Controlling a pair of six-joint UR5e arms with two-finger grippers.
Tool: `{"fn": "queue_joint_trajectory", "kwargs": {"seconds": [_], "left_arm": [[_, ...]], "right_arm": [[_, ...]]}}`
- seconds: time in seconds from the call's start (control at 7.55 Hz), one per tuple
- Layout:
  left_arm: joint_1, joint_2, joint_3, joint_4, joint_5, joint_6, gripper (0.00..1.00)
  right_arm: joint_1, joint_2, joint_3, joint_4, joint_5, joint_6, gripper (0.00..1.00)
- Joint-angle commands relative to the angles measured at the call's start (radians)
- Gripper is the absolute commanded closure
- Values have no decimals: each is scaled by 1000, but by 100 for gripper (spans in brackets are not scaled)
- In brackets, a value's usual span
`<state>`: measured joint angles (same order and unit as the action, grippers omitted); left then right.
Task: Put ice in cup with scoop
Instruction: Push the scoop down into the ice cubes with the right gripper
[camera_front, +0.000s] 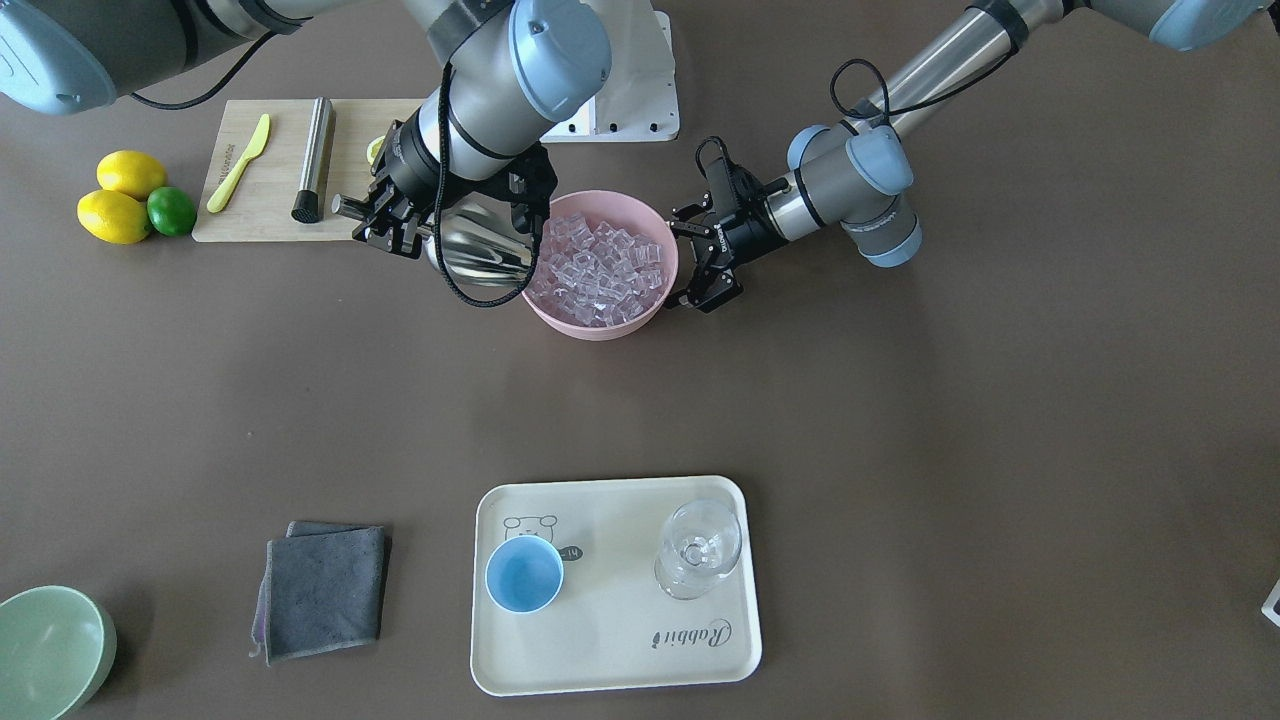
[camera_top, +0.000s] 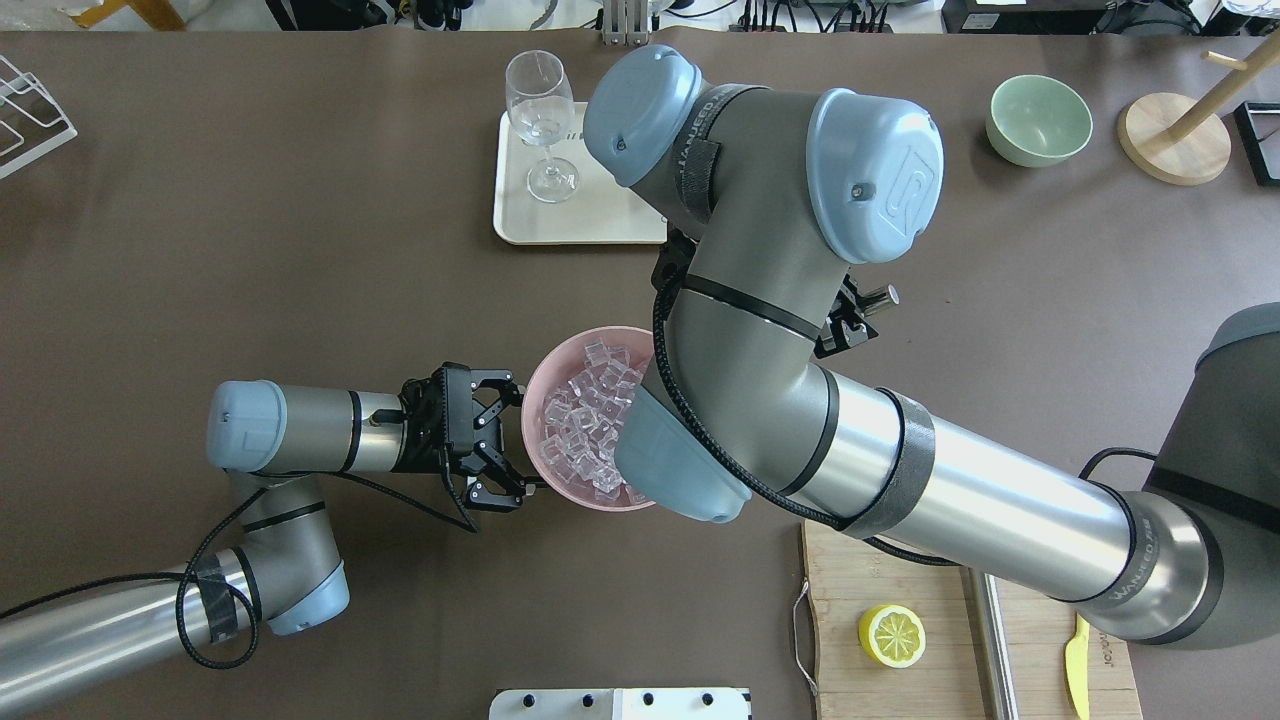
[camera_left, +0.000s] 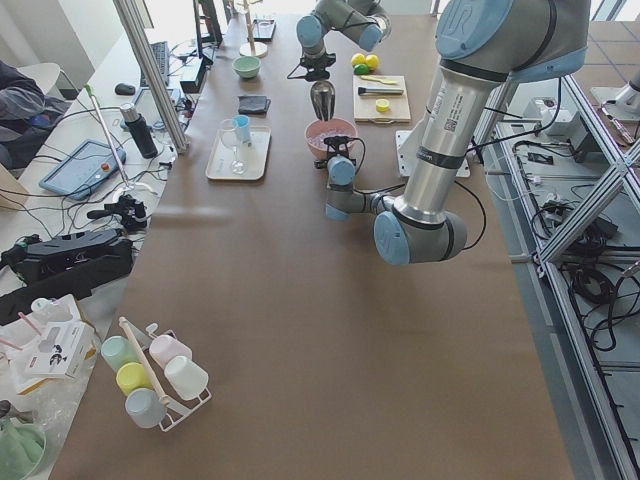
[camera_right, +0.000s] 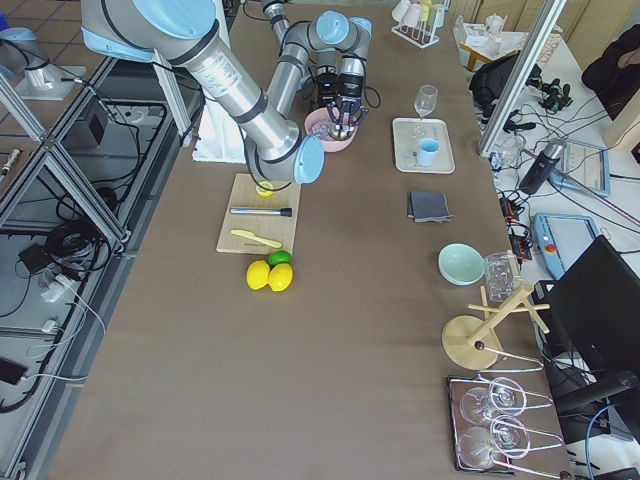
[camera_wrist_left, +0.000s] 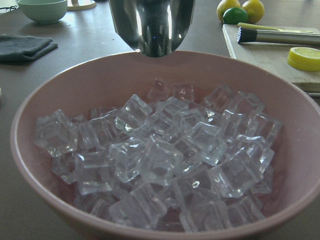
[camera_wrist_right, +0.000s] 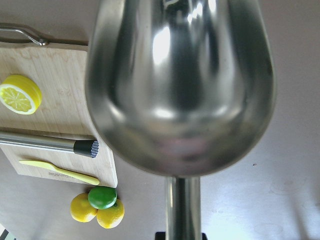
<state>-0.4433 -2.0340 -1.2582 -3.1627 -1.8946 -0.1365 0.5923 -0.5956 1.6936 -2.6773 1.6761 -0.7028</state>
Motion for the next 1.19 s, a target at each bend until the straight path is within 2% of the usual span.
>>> {"fn": "queue_joint_trajectory", "kwargs": {"seconds": [0.0,0.4,1.06], "left_arm": [[0,0,-3,0,-1,0,2],[0,2,-4,-6,-1,0,2],[0,2,-4,-6,0,0,2]], "right_arm": [[-40,20,-38,-18,-13,51,100],[-62,97,-143,-13,-13,74,100],[-111,99,-167,-6,-27,163,100]]}}
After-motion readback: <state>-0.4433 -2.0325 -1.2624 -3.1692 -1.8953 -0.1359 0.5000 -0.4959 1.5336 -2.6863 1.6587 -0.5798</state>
